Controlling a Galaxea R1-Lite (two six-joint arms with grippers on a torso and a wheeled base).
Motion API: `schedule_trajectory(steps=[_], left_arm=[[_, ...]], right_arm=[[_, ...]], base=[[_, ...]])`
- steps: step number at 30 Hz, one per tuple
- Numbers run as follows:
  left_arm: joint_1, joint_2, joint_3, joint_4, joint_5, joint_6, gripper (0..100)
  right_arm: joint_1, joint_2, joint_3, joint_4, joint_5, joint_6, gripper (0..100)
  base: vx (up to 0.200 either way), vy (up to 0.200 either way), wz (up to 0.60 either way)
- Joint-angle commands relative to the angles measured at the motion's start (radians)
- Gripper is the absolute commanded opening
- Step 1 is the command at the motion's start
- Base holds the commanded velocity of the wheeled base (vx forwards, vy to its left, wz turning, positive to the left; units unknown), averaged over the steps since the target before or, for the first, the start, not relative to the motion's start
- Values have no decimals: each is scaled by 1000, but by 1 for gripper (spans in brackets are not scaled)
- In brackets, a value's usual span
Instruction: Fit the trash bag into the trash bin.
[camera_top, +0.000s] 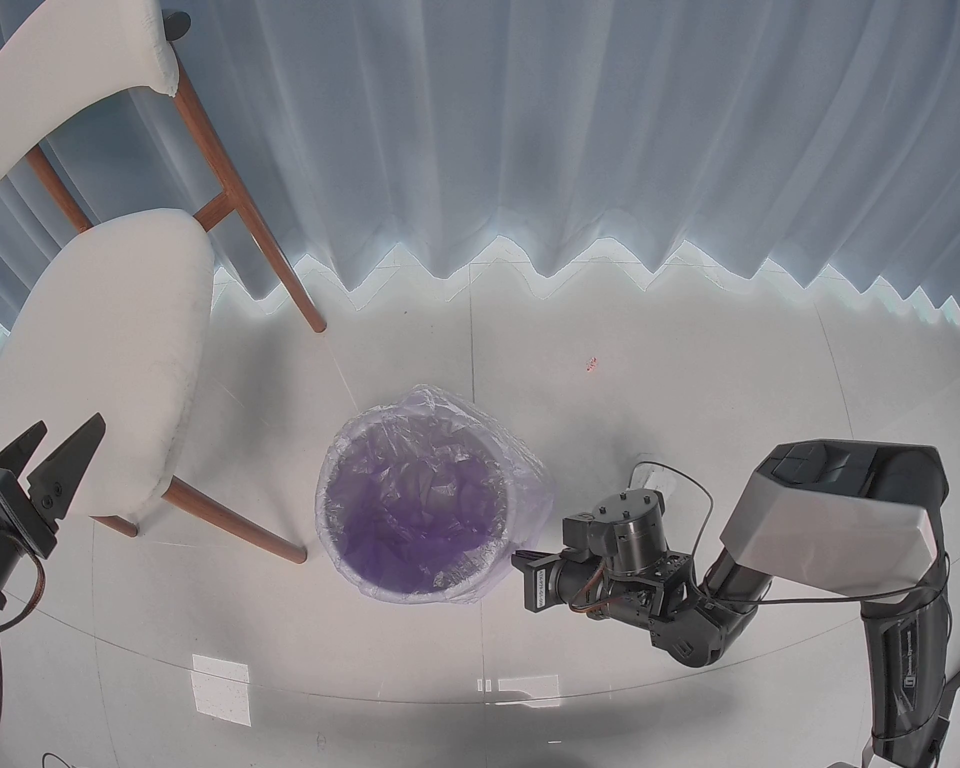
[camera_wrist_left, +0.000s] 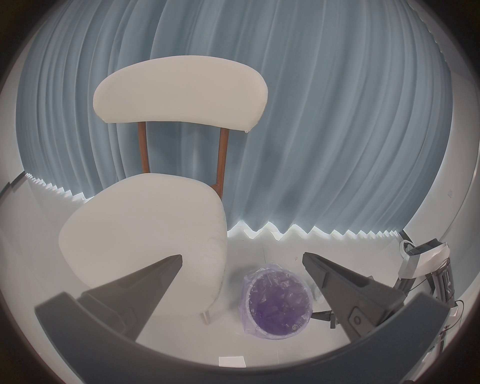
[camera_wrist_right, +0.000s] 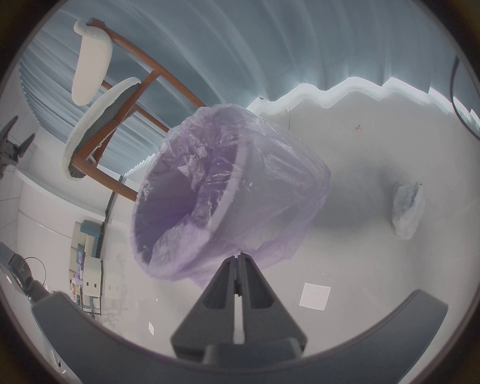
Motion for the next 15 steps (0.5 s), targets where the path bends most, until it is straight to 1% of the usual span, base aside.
schedule_trajectory(steps=[1, 5, 8, 11, 13, 15], left_arm=[[1, 0, 3, 1, -1, 5, 100], [2, 0, 5, 1, -1, 6, 100], [2, -1, 19, 1, -1, 6, 100], [4, -3, 23, 1, 1, 9, 100], [4, -3, 23, 1, 1, 11, 100], [11, -3, 23, 0, 1, 11, 100]], right_arm=[[0, 64, -99, 44, 1, 1, 0], [0, 86, -122, 48, 1, 0, 0], [0, 110, -158, 80, 2, 0, 0], [-2, 127, -223, 159, 2, 0, 0], [-2, 133, -244, 180, 2, 1, 0], [-4, 147, -306, 240, 2, 1, 0]], base=[[0, 0, 0], [0, 0, 0], [0, 0, 0], [0, 0, 0], [0, 0, 0], [0, 0, 0]])
